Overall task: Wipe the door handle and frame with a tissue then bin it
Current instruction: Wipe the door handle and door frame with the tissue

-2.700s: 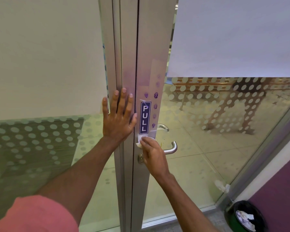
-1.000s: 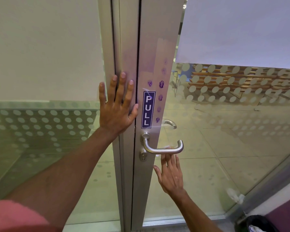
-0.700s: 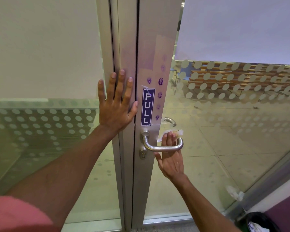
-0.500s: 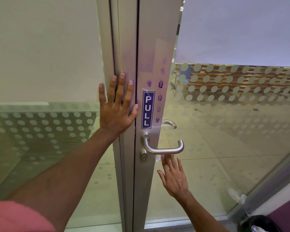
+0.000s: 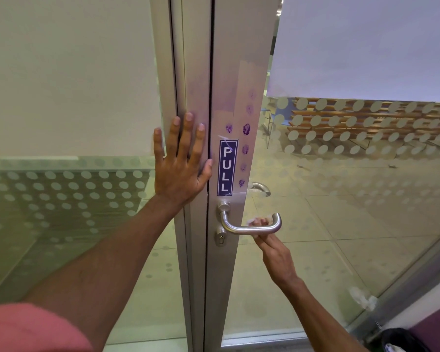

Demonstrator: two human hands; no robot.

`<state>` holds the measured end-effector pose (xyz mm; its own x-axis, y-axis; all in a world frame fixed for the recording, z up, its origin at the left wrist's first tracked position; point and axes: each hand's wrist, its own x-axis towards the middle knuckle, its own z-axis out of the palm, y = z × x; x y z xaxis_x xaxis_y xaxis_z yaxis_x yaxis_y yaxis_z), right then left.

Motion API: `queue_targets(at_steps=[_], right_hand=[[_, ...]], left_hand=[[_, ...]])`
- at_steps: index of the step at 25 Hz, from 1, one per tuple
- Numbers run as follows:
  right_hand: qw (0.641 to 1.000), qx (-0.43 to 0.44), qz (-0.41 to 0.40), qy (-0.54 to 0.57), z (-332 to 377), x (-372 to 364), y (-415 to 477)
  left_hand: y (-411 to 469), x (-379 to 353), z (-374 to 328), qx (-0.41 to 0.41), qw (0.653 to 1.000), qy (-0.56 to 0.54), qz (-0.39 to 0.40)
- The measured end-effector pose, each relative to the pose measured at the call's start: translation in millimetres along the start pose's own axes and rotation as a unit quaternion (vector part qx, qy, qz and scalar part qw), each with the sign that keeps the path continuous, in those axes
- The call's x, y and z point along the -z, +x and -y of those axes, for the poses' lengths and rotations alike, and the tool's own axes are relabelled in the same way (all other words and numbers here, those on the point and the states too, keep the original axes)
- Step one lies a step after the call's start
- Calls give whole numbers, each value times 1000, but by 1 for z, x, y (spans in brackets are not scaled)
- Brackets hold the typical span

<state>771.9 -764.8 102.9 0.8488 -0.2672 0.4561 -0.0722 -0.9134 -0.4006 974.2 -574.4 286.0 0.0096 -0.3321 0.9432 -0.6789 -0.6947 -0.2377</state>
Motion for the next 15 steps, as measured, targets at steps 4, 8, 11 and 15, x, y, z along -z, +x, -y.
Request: queue_targets(at_steps=[4,8,11,15], right_hand=[[996,-49,75,1,6,-8,-37],[965,-199,-40,165,40,-24,-70],[876,-341,-68,335,70,-22,-79],[866,-327,-56,374,105,-11,-87]], left_hand=[[-1,3,-1,4,1000,8,26],[-2,25,-12,62,993,-49,84],[-50,62,-56,180,968,-144,98],[-143,121,-129,479,769,-278,321]])
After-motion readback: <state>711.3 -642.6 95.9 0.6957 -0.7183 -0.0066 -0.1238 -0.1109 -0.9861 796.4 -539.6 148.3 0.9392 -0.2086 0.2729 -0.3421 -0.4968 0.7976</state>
